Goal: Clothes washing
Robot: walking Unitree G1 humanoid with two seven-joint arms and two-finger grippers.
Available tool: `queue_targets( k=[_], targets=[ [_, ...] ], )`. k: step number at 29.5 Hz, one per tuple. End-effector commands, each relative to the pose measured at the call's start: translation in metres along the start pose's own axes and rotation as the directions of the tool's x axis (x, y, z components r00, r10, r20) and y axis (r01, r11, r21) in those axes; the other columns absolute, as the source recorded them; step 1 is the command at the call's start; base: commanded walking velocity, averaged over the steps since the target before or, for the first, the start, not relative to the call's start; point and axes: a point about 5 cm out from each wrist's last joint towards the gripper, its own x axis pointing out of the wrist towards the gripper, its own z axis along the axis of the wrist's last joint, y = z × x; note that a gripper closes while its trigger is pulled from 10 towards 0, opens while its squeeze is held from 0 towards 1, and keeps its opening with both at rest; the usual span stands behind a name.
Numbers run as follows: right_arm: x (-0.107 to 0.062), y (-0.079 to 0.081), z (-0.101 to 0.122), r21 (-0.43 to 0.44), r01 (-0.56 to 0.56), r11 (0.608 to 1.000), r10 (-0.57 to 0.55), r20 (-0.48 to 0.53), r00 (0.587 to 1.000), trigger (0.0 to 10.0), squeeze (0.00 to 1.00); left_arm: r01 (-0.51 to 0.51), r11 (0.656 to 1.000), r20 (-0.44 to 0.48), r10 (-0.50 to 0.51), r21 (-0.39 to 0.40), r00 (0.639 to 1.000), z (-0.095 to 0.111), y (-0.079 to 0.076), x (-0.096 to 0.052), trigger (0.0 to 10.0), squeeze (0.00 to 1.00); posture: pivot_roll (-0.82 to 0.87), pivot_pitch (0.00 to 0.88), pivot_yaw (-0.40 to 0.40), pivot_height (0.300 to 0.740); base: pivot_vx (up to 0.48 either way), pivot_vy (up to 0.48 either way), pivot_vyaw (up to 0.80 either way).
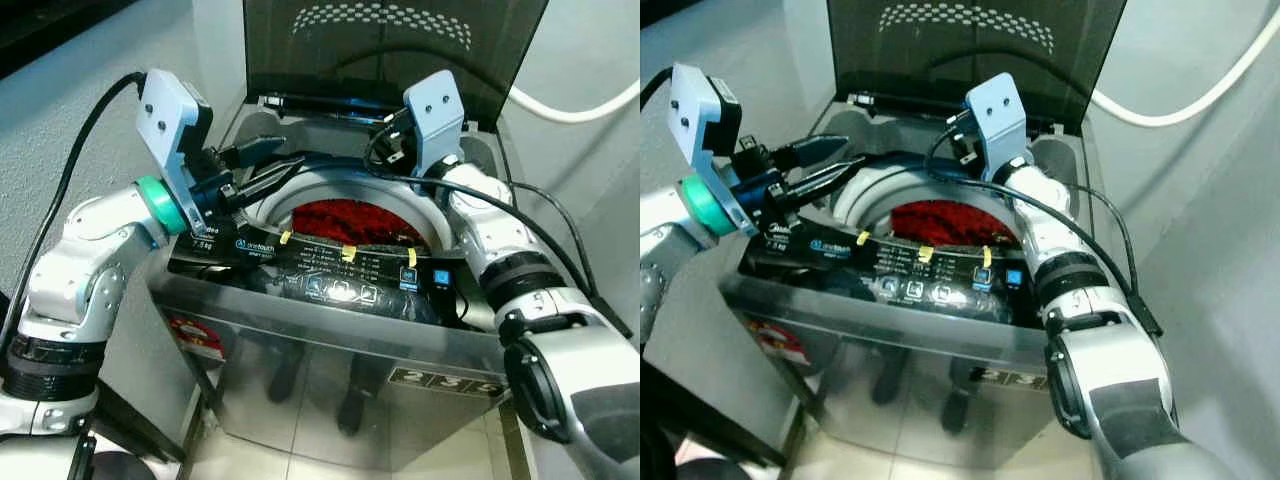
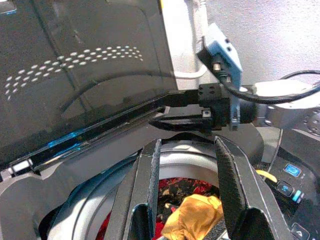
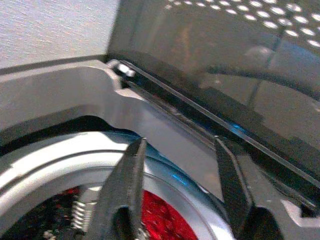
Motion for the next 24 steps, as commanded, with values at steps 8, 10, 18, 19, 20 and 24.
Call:
queue_targets(
  k=[8, 10, 18, 19, 20, 24],
  targets=[
    [-0.018, 0.001, -0.003, 0.037, -0.119, 0.992, 0.118, 0.027, 0.993, 10.0, 1.00, -0.031, 0.999, -0.033, 0.030, -0.018, 0.999, -0.005, -0.002, -0.007, 10.0, 0.00, 0.07, 0.077, 0.039, 0.740, 0.000, 0.000, 0.00],
    [-0.028, 0.002, -0.003, 0.049, -0.137, 0.989, 0.135, 0.043, 0.990, 10.0, 1.00, -0.069, 0.998, -0.048, 0.069, -0.011, 0.996, -0.010, -0.002, -0.007, 10.0, 0.00, 0.07, 0.068, 0.034, 0.740, 0.000, 0.000, 0.00],
    [-0.055, 0.011, -0.004, 0.082, -0.142, 0.987, 0.136, 0.074, 0.988, 10.0, 0.00, -0.161, 0.987, -0.074, 0.162, 0.022, 0.984, -0.021, -0.003, -0.004, 10.0, 0.00, 0.08, 0.055, 0.024, 0.740, 0.000, 0.000, 0.00],
    [-0.066, 0.015, -0.006, 0.096, -0.150, 0.984, 0.143, 0.075, 0.987, 10.0, 0.00, -0.190, 0.981, -0.079, 0.192, 0.030, 0.978, -0.024, -0.004, -0.003, 10.0, 0.00, 0.07, 0.049, 0.022, 0.740, 0.000, 0.000, 0.00],
    [-0.076, 0.020, -0.007, 0.138, -0.126, 0.982, 0.112, 0.103, 0.988, 10.0, 0.00, -0.231, 0.972, -0.082, 0.234, 0.041, 0.969, -0.027, -0.003, -0.001, 10.0, 0.00, 0.07, 0.038, 0.016, 0.740, 0.000, 0.000, 0.00],
    [-0.084, 0.023, -0.006, 0.167, -0.079, 0.983, 0.056, 0.139, 0.989, 10.0, 0.00, -0.263, 0.963, -0.083, 0.266, 0.052, 0.960, -0.030, -0.003, 0.000, 10.0, 0.00, 0.07, 0.032, 0.013, 0.740, 0.000, 0.000, 0.00]
  ],
)
